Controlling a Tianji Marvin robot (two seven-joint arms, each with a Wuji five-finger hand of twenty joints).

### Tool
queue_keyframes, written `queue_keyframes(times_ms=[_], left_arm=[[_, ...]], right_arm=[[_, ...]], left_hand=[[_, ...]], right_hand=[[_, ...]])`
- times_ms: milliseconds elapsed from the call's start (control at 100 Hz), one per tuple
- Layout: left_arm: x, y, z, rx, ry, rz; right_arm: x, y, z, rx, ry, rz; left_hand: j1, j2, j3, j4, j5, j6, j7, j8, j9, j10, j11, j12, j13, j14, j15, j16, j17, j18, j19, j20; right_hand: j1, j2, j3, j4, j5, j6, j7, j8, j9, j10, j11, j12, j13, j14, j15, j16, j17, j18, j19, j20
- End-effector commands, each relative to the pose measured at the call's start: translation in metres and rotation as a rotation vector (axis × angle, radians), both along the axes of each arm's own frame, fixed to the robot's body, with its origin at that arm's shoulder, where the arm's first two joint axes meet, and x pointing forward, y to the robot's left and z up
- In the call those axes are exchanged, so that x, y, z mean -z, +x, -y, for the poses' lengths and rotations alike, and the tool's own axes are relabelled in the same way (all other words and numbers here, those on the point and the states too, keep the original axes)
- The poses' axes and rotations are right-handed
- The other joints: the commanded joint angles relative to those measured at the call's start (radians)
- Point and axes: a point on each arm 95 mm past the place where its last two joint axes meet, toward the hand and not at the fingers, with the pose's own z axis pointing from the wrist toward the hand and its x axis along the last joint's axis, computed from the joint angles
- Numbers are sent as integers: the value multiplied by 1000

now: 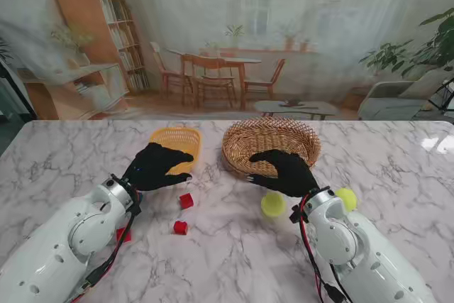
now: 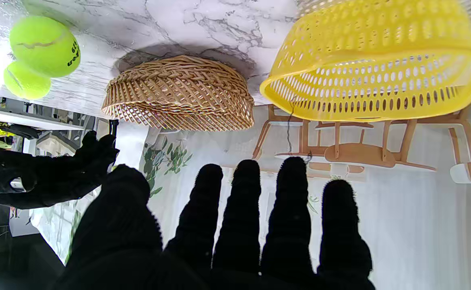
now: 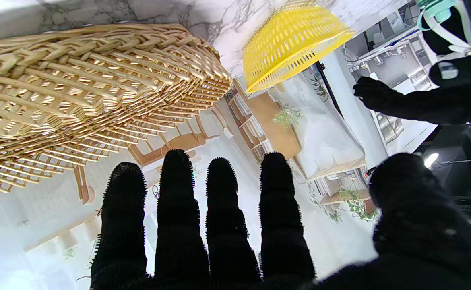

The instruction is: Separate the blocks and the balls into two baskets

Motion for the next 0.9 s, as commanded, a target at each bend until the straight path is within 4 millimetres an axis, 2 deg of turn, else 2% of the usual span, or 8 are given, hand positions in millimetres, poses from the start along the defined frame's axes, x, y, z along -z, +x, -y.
queue_keyframes(times_ms=[0, 70, 130, 460, 520, 620, 780, 890], left_arm=[[2, -2, 2, 9, 7, -8], [2, -3, 1, 12, 8, -4], [2, -3, 1, 12, 5, -4], [3, -1, -1, 8, 1, 0], [3, 1, -2, 1, 3, 5], [5, 5, -5, -18, 9, 1], [12, 10, -4, -31, 43, -30], [16, 12, -1, -21, 65, -72]], right_arm=[[1, -4, -2, -6, 1, -1], [0, -5, -3, -12, 2, 4], [0, -6, -4, -17, 4, 6], [0, -8, -3, -10, 3, 9], [0, -8, -2, -8, -1, 14], [-1, -7, 0, -1, -5, 24], [-1, -11, 1, 6, -11, 30], [-5, -18, -3, 4, -11, 36]], left_hand=[[-21, 40, -27, -9, -6, 3, -7, -8, -6, -8, -9, 0, -8, 10, -9, -9, -8, 32, -25, 11], [-22, 40, -27, -9, -5, 0, -6, -8, -4, -9, -9, 0, -2, -8, -9, -9, -7, 32, -24, 11], [-22, 41, -27, -9, -6, 0, -6, -8, -5, -9, -9, 0, -7, 10, -12, -10, -9, 32, -25, 11], [-22, 41, -27, -9, -17, 4, -12, -10, -13, -8, -13, -1, -11, 11, -12, -10, -8, 31, -25, 11], [-23, 41, -27, -9, -20, 4, -13, -11, -20, -5, -15, -3, -10, -11, -13, -11, -9, 30, -25, 11], [-19, 37, -26, -9, -19, 6, -13, -10, -21, -4, -15, -3, -16, 10, -14, -11, -10, 29, -26, 11], [-10, -5, -28, -8, -27, 11, -17, -12, -30, -6, -18, -5, -6, -13, -13, -12, -3, 27, -22, 12], [-30, -77, -27, -6, -61, 21, -46, -31, -65, -2, -52, -37, -1, -18, -29, -29, 14, 7, -23, 7]], right_hand=[[14, 42, -16, 25, -8, 8, -5, 14, 15, -1, -13, 1, 16, 3, -14, 9, -6, 17, 5, 9], [13, 42, -16, 25, -8, 7, -5, 14, 16, -3, -12, 2, 16, 2, -14, 9, -5, 17, 5, 9], [12, 42, -16, 25, -7, 6, -5, 14, 18, -3, -12, 2, 17, 2, -14, 9, -5, 17, 5, 9], [13, 42, -15, 25, -8, 8, -5, 14, 16, -2, -14, 1, 16, 4, -14, 9, -6, 17, 5, 9], [13, 41, -15, 25, -7, 7, -5, 14, 17, -2, -13, 1, 17, 3, -14, 9, -5, 17, 5, 10], [12, 43, -15, 25, -8, 7, -6, 13, 16, 0, -14, 1, 15, 4, -15, 8, -5, 18, 5, 10], [12, 43, -15, 25, -9, 8, -6, 13, 16, 1, -14, 1, 15, 4, -15, 9, -6, 17, 5, 10], [13, 41, -15, 25, -9, 8, -7, 13, 16, 0, -15, 1, 15, 5, -15, 8, -6, 17, 5, 10]])
